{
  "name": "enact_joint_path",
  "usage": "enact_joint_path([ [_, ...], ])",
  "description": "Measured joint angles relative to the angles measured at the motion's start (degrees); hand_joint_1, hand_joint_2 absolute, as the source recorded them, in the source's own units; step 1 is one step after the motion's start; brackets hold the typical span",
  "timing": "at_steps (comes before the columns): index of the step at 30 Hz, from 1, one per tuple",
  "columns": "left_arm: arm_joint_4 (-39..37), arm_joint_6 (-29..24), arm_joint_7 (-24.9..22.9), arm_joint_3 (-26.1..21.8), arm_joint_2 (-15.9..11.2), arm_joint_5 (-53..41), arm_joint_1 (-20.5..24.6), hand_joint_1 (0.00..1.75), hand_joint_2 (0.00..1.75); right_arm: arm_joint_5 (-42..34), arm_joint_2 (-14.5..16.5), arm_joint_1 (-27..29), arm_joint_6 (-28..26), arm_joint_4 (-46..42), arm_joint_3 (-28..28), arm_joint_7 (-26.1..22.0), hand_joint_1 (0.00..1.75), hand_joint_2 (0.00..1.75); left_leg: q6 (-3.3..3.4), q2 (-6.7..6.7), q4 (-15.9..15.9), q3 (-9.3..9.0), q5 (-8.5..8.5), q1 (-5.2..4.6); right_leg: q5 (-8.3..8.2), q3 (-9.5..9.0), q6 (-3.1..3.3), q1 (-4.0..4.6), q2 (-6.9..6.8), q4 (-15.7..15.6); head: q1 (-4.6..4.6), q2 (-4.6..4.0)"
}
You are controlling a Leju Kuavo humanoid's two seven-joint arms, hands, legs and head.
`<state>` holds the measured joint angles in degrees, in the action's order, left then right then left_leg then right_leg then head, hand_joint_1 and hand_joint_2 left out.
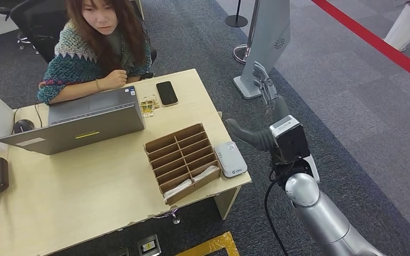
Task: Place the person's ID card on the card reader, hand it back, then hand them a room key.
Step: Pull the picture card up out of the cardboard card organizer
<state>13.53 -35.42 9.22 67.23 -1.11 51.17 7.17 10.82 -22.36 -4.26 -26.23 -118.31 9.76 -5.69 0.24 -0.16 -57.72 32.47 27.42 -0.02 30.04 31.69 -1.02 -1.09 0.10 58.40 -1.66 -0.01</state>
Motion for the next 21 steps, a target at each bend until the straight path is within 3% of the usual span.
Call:
enact_joint_path([
  [21,0.0,0.0,0.0,0.0,0.0,-0.7,0.8,0.00,0.00,0.4,1.0,0.6,1.1,-1.0,-0.7,-0.1,0.00,1.75,0.00,0.00,0.0,0.00,0.00,0.00,0.00,0.00,0.00,0.00,0.00,0.0,0.00,0.00],
])
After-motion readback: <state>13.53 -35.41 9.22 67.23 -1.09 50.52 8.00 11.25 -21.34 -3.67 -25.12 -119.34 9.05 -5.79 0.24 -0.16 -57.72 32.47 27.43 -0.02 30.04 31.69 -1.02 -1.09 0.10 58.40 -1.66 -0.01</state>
